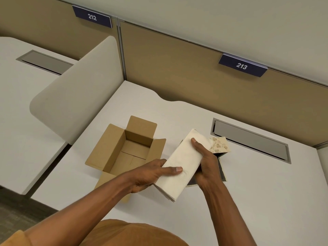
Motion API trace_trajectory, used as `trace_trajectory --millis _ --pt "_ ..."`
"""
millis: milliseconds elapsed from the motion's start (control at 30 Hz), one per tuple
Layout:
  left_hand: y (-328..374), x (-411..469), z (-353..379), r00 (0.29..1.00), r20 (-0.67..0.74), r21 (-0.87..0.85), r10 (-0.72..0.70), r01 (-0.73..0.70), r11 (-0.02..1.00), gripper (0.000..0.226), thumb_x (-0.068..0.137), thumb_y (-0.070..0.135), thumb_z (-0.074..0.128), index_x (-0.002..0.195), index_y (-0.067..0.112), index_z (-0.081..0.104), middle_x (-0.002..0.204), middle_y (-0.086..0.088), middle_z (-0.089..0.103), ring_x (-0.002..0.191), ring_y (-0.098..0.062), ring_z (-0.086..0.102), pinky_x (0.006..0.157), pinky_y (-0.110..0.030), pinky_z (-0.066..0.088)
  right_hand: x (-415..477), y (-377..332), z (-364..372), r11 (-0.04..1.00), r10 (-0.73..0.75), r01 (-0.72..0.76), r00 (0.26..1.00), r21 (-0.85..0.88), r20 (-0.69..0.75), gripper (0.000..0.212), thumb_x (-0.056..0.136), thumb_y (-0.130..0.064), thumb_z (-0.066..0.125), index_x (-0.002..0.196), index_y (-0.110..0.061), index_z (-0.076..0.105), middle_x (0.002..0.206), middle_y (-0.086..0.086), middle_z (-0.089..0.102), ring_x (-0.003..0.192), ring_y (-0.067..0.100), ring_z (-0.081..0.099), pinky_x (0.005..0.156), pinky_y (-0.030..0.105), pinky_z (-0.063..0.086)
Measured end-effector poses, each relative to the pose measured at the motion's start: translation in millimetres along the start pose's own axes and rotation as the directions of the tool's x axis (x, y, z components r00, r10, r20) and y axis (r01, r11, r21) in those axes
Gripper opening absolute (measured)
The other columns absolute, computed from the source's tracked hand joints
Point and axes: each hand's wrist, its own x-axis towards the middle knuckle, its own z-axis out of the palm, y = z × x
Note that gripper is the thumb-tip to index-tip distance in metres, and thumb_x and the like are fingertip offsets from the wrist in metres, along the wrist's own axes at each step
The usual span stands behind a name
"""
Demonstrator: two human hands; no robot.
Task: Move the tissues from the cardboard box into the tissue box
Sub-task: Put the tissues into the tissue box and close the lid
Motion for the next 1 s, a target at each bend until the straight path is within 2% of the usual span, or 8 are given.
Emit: trace_trajectory --millis 233,333,500,567,667,833,900,1000 --pt "-7 3 -5 0.998 0.062 0.032 -0.031 0.029 0.999 0.047 0.102 0.039 0.071 0.143 0.016 0.066 0.137 -0.007 0.077 0.115 -0.018 0.073 0.101 -0.032 0.057 9 -12 -5 1.0 0.013 -0.014 0.996 -0.011 -0.091 0.05 0.075 -0.021 0.098 0.118 -0.012 0.076 0.121 0.01 0.083 0.114 0.032 0.079 0.1 0.056 0.063" --pt "-7 4 -5 0.998 0.056 0.051 -0.029 0.026 0.998 0.046 0.103 0.038 0.07 0.142 0.015 0.066 0.134 -0.009 0.077 0.11 -0.015 0.074 0.094 -0.027 0.059 11 -8 -6 0.999 0.0 -0.004 0.994 -0.037 -0.113 0.051 0.074 -0.025 0.1 0.117 -0.014 0.075 0.119 0.009 0.084 0.115 0.033 0.078 0.102 0.059 0.062" --pt "-10 5 -7 0.999 0.047 -0.015 -0.018 0.019 1.0 0.046 0.103 0.037 0.071 0.142 0.015 0.067 0.134 -0.006 0.078 0.114 -0.018 0.074 0.097 -0.029 0.06 3 -2 -11 0.999 0.038 -0.038 0.999 -0.009 0.005 0.051 0.081 -0.036 0.094 0.123 -0.019 0.072 0.127 0.013 0.081 0.12 0.036 0.076 0.109 0.063 0.056" --pt "-10 6 -8 0.999 0.033 -0.043 -0.006 0.007 0.999 0.047 0.101 0.039 0.072 0.141 0.015 0.068 0.136 -0.009 0.077 0.116 -0.019 0.074 0.1 -0.033 0.059 -6 2 -13 0.995 0.064 -0.062 0.998 -0.077 0.028 0.05 0.08 -0.04 0.09 0.122 -0.018 0.073 0.122 0.014 0.082 0.117 0.037 0.077 0.105 0.062 0.058" --pt "-9 10 -7 1.0 0.013 -0.057 0.013 -0.013 0.998 0.042 0.102 0.039 0.072 0.138 0.018 0.069 0.127 -0.004 0.081 0.112 -0.016 0.077 0.096 -0.032 0.061 -18 14 -17 0.982 0.081 -0.066 0.994 -0.178 0.079 0.068 0.069 -0.048 0.09 0.125 -0.013 0.076 0.117 0.014 0.084 0.114 0.036 0.078 0.095 0.052 0.063" --pt "-7 17 -4 1.0 0.028 -0.028 -0.004 0.005 1.0 0.041 0.102 0.038 0.072 0.137 0.017 0.069 0.126 -0.003 0.082 0.11 -0.016 0.078 0.09 -0.028 0.061 -24 25 -23 0.983 0.076 -0.062 0.995 -0.174 0.072 0.057 0.077 -0.034 0.091 0.126 -0.01 0.076 0.118 0.012 0.084 0.116 0.037 0.077 0.104 0.059 0.061" --pt "-9 21 -3 1.0 0.027 -0.011 -0.012 0.012 1.0 0.044 0.101 0.039 0.074 0.138 0.016 0.069 0.125 -0.003 0.082 0.11 -0.018 0.078 0.089 -0.028 0.061 -24 24 -25 0.986 0.083 -0.075 0.996 -0.152 0.046 0.042 0.087 -0.025 0.087 0.124 -0.009 0.076 0.117 0.012 0.084 0.115 0.036 0.077 0.099 0.057 0.064" --pt "-16 28 -3 1.0 -0.002 0.045 -0.005 0.005 0.999 0.057 0.095 0.051 0.079 0.137 0.014 0.068 0.127 -0.007 0.081 0.121 -0.03 0.075 0.098 -0.037 0.06 -21 21 -29 0.99 0.087 -0.084 0.996 -0.114 0.017 0.039 0.091 -0.021 0.084 0.127 -0.009 0.074 0.118 0.012 0.083 0.114 0.036 0.078 0.086 0.052 0.067"
